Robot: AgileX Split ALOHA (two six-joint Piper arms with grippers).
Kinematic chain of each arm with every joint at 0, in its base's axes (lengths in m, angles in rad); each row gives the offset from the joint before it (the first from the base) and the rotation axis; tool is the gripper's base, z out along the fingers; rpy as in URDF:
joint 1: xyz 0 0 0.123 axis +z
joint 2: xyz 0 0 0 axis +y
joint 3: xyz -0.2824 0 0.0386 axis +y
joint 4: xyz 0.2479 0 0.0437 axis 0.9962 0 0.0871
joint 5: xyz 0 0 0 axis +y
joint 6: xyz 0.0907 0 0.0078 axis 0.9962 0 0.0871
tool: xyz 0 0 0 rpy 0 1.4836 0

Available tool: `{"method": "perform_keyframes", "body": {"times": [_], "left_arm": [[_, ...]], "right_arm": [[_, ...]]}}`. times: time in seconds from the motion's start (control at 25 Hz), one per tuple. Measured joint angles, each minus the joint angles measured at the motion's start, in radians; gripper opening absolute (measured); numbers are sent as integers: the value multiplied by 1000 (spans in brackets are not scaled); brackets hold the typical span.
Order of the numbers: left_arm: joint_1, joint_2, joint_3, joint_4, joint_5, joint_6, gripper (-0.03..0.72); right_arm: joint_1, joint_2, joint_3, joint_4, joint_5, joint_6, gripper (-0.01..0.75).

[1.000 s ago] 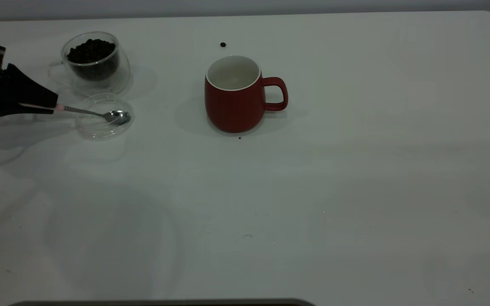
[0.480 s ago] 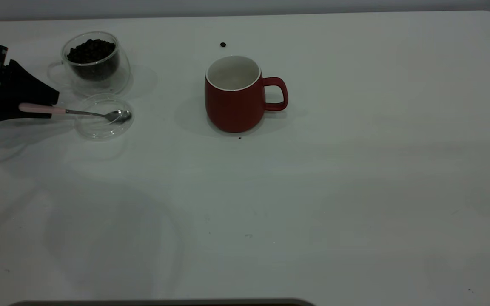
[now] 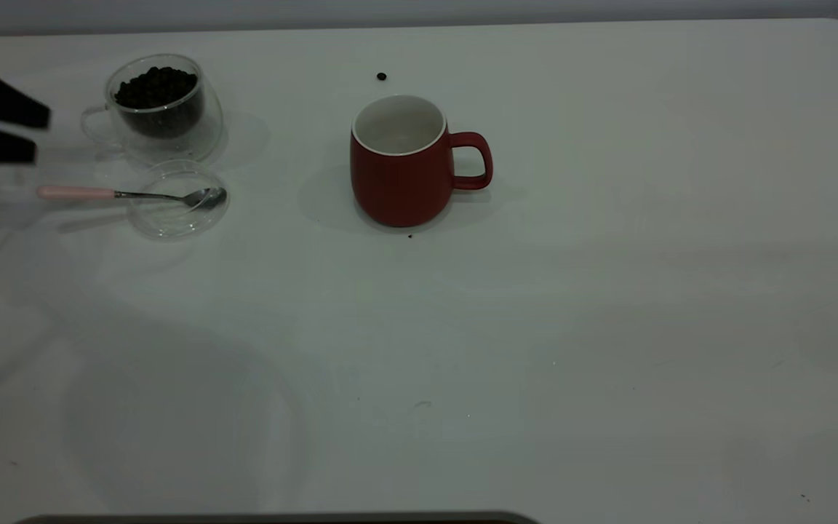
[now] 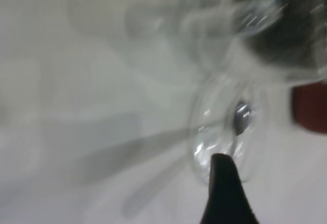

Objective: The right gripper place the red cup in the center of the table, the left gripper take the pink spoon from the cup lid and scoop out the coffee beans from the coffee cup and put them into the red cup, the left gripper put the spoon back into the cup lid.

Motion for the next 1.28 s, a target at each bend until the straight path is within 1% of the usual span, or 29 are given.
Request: {"method": "perform_keyframes", "body": {"times": [0.16, 0.32, 0.4, 0.52, 0.56, 0.72, 0.84, 0.92, 1.0, 1.12, 1.28], "left_arm": [[4, -120, -9, 1, 84, -49, 531], [-8, -314, -9, 12, 108, -128, 503], [-22, -443, -9, 65, 116, -210, 481], [-63, -631, -9, 254, 116, -353, 446], [-84, -694, -9, 339, 116, -412, 439], [-202, -911, 8, 658, 116, -650, 429], [-301, -1053, 49, 807, 116, -774, 427], [-348, -1138, 101, 876, 116, -822, 427], [-368, -1234, 176, 913, 116, -840, 427], [-372, -1374, 341, 956, 116, -846, 426], [-372, -1570, 607, 982, 116, -846, 426]], "right_arm": [[0, 0, 0, 0, 0, 0, 590], [0, 0, 0, 0, 0, 0, 590], [0, 0, 0, 0, 0, 0, 590], [0, 0, 0, 0, 0, 0, 590], [0, 0, 0, 0, 0, 0, 590], [0, 0, 0, 0, 0, 0, 590], [0, 0, 0, 0, 0, 0, 590], [0, 0, 0, 0, 0, 0, 590], [0, 0, 0, 0, 0, 0, 590], [0, 0, 0, 0, 0, 0, 590], [0, 0, 0, 0, 0, 0, 590]]}}
